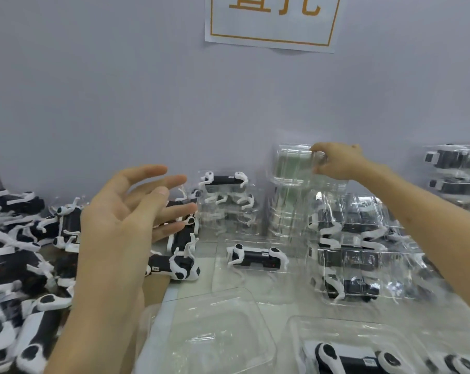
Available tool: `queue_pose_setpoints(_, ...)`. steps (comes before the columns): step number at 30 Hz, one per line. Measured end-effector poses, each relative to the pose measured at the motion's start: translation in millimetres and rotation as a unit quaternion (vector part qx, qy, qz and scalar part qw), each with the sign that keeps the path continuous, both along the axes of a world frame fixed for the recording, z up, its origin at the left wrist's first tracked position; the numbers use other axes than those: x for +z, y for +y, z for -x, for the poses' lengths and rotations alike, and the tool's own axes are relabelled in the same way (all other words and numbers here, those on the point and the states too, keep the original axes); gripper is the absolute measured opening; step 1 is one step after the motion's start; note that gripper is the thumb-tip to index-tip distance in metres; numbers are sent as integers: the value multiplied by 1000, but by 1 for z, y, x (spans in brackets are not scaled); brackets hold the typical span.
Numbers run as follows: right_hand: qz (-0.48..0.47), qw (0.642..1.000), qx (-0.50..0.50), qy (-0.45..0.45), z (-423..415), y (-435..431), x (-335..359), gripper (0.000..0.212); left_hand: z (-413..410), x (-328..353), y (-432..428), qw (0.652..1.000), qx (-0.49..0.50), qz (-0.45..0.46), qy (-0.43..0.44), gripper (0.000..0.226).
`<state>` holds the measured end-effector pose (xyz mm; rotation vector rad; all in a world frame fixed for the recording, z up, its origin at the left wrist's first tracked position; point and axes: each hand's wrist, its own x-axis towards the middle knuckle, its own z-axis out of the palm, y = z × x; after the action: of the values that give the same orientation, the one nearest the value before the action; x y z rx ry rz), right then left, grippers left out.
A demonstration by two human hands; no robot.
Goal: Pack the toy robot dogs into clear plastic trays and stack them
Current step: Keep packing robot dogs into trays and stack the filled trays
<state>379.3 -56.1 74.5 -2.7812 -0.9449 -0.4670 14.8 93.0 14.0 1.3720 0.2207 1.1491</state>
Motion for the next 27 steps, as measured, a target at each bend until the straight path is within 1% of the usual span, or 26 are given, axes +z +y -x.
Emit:
queue_pose_setpoints(4,68,997,-25,-4,9,2,1,44,9,3,6,1000,9,-2,8,24)
queue_pose_setpoints(7,92,995,-45,15,17,4,2,41,16,4,11,999,14,-12,36,22)
queue_pose_setpoints(9,98,994,-50,8,27,6,3,50,22,1,14,997,26,-25,62,20)
queue_pose_setpoints(11,94,995,-33,-13,43,10,4,62,24,-7,17,995,43,-26,85,20)
queue_pose_setpoints(13,43,998,18,-36,63,18,3,61,24,-22,17,991,59,-29,120,20)
queue_pose_setpoints(15,-54,992,112,-33,89,33,-2,49,23,-45,16,976,69,-63,199,18)
queue_pose_setpoints(17,-126,969,210,37,122,55,-14,32,24,-75,15,943,58,-115,306,18)
queue_pose_setpoints(18,-130,958,243,77,138,67,-24,26,27,-90,14,926,55,-131,350,24)
queue_pose_setpoints(19,-109,952,266,102,153,81,-36,21,31,-104,13,911,56,-143,382,32)
queue_pose_setpoints(21,-5,954,286,95,173,108,-65,21,40,-128,13,901,57,-141,407,46)
queue_pose_setpoints(23,135,950,275,55,185,131,-98,36,50,-145,14,917,32,-103,385,47)
queue_pose_setpoints(25,252,936,244,41,190,147,-129,60,55,-154,13,938,-3,-50,344,47)
queue_pose_setpoints(26,283,930,226,54,191,153,-142,72,56,-157,13,943,-15,-35,330,48)
queue_pose_setpoints(27,294,929,212,73,192,158,-154,81,55,-159,12,946,-24,-26,321,48)
